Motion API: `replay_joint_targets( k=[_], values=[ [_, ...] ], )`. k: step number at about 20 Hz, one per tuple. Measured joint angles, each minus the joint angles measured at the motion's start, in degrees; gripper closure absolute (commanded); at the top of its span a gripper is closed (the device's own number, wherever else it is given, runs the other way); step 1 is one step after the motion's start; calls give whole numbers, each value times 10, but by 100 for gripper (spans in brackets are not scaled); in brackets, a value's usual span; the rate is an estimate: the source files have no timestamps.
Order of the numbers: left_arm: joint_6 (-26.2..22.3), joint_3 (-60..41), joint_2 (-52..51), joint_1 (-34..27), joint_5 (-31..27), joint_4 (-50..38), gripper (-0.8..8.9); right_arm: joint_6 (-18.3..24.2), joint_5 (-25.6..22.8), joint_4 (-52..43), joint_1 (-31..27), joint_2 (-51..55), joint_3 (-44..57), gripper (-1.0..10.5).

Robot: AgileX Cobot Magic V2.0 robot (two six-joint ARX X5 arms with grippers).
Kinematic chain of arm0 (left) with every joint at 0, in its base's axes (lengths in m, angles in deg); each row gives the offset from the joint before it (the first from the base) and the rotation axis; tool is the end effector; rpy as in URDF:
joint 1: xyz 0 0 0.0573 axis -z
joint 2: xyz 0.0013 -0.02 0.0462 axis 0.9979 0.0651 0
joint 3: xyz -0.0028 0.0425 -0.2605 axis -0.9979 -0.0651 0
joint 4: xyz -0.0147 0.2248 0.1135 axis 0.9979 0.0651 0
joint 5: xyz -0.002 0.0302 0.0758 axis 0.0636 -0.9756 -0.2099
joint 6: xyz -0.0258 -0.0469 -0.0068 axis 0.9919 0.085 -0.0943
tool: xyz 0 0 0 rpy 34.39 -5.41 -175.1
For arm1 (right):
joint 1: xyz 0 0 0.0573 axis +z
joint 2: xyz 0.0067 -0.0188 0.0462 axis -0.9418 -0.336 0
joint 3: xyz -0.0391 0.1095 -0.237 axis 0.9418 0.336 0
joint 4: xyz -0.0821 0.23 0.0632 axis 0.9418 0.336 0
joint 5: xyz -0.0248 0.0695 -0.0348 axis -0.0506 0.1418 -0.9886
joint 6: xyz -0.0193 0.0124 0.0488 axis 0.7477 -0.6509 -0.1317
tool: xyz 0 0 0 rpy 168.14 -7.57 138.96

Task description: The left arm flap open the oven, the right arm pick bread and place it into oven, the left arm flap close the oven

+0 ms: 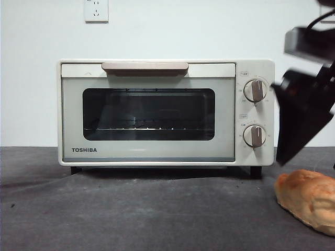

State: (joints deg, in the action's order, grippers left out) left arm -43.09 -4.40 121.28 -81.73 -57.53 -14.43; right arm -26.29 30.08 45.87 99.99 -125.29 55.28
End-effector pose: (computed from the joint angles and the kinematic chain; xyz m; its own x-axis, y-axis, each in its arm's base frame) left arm 0.1198 -0.0227 0.3405 0.7064 -0.5104 -0.4904 0.4443 0.8591 -0.2542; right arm 0.1671 0.0956 0.1904 0.4883 0.2984 -0.8201 -0.2487 0.9483 0.1971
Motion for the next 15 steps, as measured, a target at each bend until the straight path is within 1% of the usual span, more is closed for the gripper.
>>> replay_joint_targets(
  k=[2,3,4,6,9,15],
  values=[
    [0,0,0,0,0,0,796,-7,-23,-14,9,-35,0,471],
    [0,0,0,0,0,0,796,-9,-27,-23,12,-48,0,490],
    [0,0,0,0,0,0,796,-11,-28,-35,13,-62,0,541],
    [0,0,0,0,0,0,796,-13,-28,-50,15,-81,0,608],
    [0,0,0,0,0,0,796,-13,-28,-52,15,-92,0,723],
    [0,0,0,0,0,0,796,-14,-27,-50,15,-91,0,779]
  ],
)
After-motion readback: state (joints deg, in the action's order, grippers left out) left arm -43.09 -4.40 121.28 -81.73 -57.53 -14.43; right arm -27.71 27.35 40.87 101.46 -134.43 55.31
